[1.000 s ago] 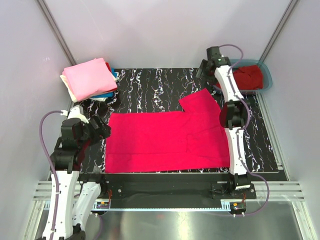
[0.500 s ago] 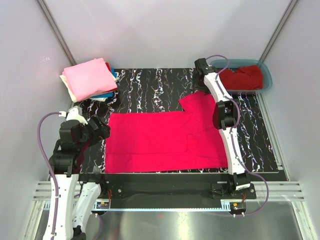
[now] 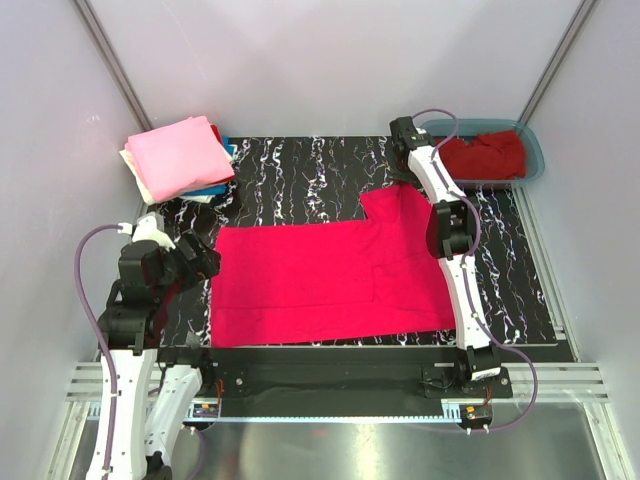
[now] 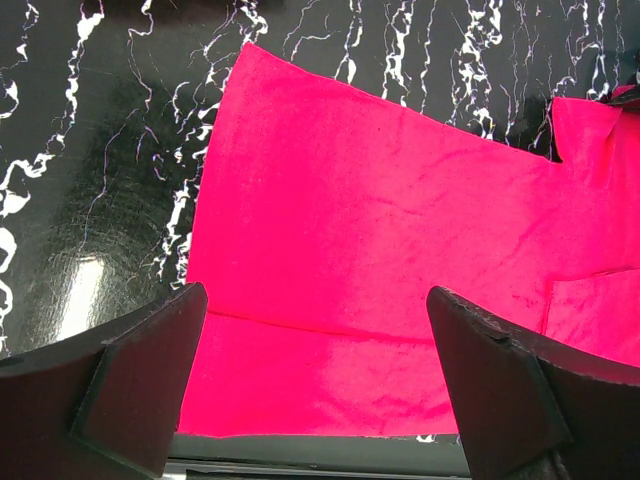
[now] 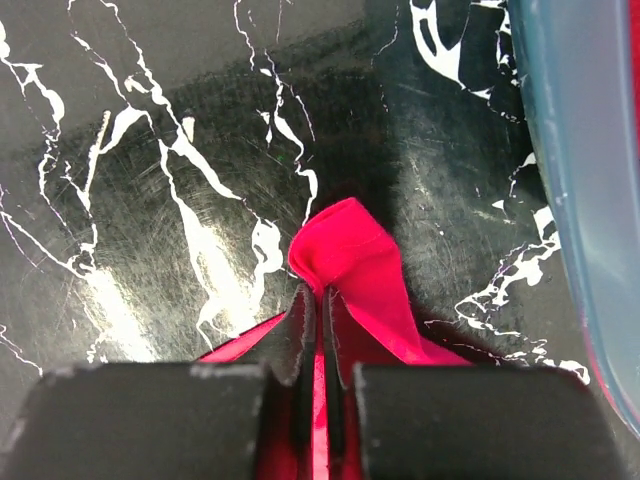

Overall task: Fold and stack the t-shirts
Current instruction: Fold the tshirt

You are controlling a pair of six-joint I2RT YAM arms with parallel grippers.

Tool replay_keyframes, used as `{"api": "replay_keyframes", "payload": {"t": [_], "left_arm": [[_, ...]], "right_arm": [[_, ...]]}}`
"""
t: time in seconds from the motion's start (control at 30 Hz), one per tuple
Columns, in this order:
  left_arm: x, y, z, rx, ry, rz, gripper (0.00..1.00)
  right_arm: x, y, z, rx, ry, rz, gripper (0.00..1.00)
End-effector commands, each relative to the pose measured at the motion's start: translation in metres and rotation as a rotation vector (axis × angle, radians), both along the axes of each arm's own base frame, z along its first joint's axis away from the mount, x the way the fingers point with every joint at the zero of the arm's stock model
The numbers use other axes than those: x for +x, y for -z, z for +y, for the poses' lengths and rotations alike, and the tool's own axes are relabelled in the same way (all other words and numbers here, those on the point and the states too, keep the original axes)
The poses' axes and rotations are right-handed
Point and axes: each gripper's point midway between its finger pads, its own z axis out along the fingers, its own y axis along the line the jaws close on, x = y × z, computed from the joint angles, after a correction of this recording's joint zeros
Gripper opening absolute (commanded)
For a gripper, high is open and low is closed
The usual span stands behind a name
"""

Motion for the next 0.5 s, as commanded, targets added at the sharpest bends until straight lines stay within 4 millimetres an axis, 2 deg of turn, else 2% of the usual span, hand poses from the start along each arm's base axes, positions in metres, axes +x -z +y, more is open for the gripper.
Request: {"api": "replay_keyframes", "payload": {"t": [0.0, 0.17, 0.2, 0.23, 0.27, 0.3, 0.33, 0.37, 0.4, 0.43, 0.47], "left_arm": [[0.007, -0.004, 0.000, 0.003, 0.007, -0.032, 0.99], [0.014, 0.005, 0.003, 0.007, -0.016, 0.013, 0.99], [0.018, 0.013, 0.004, 0.010, -0.020, 0.054, 0.99], [0.022, 0.012, 0.004, 0.009, -0.020, 0.067, 0.99], [0.029, 0.020, 0.000, 0.000, 0.003, 0.106, 0.98], [0.035, 0.023, -0.002, -0.004, 0.016, 0.118, 0.93], [0.046, 0.022, -0.004, -0.010, 0.026, 0.103, 0.91], [0.057, 0.034, -0.004, -0.014, 0.020, 0.154, 0.89], [0.064, 0.038, -0.002, -0.013, 0.001, 0.174, 0.88], [0.075, 0.041, 0.000, -0.014, -0.015, 0.178, 0.85], [0.089, 0.050, 0.004, -0.009, -0.047, 0.225, 0.83]], "right_arm": [[-0.017, 0.013, 0.006, 0.024, -0.006, 0.068, 0.00], [-0.033, -0.032, 0.011, 0.068, -0.022, 0.047, 0.00], [-0.036, -0.040, 0.013, 0.080, -0.031, 0.039, 0.00], [-0.047, -0.052, 0.011, 0.087, -0.033, 0.039, 0.00], [-0.052, -0.059, 0.013, 0.092, -0.042, 0.035, 0.00], [-0.063, -0.074, 0.010, 0.098, -0.043, 0.020, 0.00], [-0.069, -0.080, 0.010, 0.099, -0.044, 0.013, 0.00], [-0.072, -0.087, 0.009, 0.106, -0.045, -0.011, 0.00], [-0.079, -0.108, 0.009, 0.118, -0.050, -0.043, 0.00], [-0.092, -0.099, 0.007, 0.116, -0.046, -0.010, 0.00], [-0.097, -0.102, 0.007, 0.123, -0.049, -0.011, 0.00]]}}
